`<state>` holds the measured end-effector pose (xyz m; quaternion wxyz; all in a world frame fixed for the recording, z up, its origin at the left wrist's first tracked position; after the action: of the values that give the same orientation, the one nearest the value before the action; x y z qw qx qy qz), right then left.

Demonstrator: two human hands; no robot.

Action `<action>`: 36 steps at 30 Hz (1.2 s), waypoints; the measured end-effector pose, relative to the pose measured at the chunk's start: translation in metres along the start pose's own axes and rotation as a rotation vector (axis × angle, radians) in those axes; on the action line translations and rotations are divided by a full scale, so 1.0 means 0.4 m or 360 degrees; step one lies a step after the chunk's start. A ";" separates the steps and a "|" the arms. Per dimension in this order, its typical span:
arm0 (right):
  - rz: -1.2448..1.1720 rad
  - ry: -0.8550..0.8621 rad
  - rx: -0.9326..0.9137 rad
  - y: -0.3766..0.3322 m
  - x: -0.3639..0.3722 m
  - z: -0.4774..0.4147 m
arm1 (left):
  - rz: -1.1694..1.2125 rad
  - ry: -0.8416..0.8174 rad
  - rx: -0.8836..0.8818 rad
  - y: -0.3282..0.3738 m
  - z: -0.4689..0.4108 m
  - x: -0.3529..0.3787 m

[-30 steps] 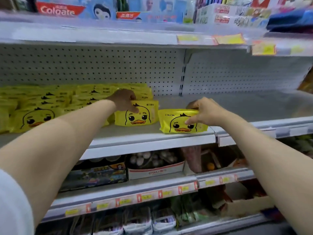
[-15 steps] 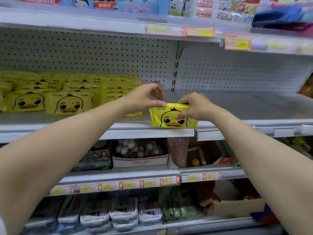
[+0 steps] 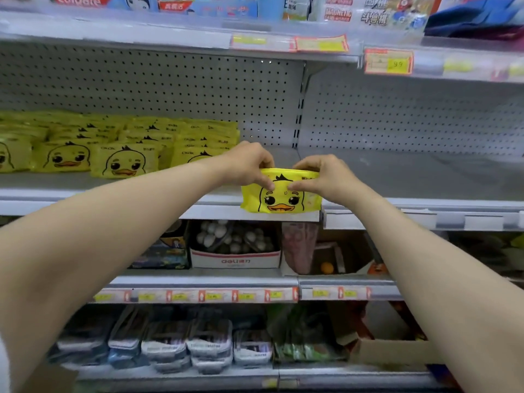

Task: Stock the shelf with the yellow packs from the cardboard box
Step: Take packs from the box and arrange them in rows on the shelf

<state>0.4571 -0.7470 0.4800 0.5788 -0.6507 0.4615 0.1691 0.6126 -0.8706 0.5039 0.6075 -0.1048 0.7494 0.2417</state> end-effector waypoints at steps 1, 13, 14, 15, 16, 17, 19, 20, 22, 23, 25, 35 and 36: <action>-0.0028 0.0035 0.0023 0.012 -0.006 -0.012 | 0.0015 -0.0016 -0.0017 -0.009 -0.019 -0.004; 0.0128 0.0225 0.0075 0.133 -0.029 -0.319 | 0.0039 -0.0020 0.0048 -0.148 -0.334 -0.046; 0.0125 0.0226 0.0031 0.139 -0.027 -0.347 | 0.0016 -0.0009 0.0056 -0.161 -0.361 -0.049; 0.0155 0.0217 -0.0007 0.145 -0.024 -0.378 | -0.0002 0.0005 0.0058 -0.177 -0.391 -0.049; 0.0207 0.0211 -0.0036 0.149 -0.019 -0.410 | -0.0008 0.0028 0.0060 -0.195 -0.419 -0.050; 0.0256 0.0216 -0.0057 0.156 -0.013 -0.450 | -0.0005 0.0058 0.0055 -0.218 -0.451 -0.049; 0.0376 0.0240 -0.0095 0.167 0.001 -0.511 | -0.0035 0.0107 0.0038 -0.255 -0.494 -0.043; 0.0476 0.0241 -0.0099 0.173 0.011 -0.542 | -0.0065 0.0126 0.0038 -0.274 -0.516 -0.039; 0.0636 0.0240 -0.0084 0.175 0.026 -0.590 | -0.0117 0.0143 0.0043 -0.306 -0.554 -0.033; 0.0693 0.0248 -0.0084 0.176 0.032 -0.611 | -0.0131 0.0140 0.0034 -0.321 -0.570 -0.031; 0.0838 0.0247 -0.0102 0.171 0.040 -0.647 | -0.0121 0.0126 0.0001 -0.351 -0.601 -0.027; 0.0998 0.0186 -0.0037 0.198 0.086 -0.762 | -0.0118 0.0115 -0.0175 -0.450 -0.702 0.011; 0.0995 0.0187 -0.0030 0.201 0.091 -0.770 | -0.0142 0.0128 -0.0172 -0.456 -0.709 0.013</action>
<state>0.3150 -1.0341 0.4885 0.4652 -0.4912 0.6702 0.3054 0.4497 -1.1659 0.4970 0.5805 -0.1805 0.7536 0.2500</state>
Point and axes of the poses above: each hand's wrist, its own z-axis away from the middle knuckle, its own x-axis out of the palm, y = z × x, the point moved 2 cm from there along -z, towards the middle knuckle, and after that the axes turned 2 degrees about -x, right-handed, at the moved point
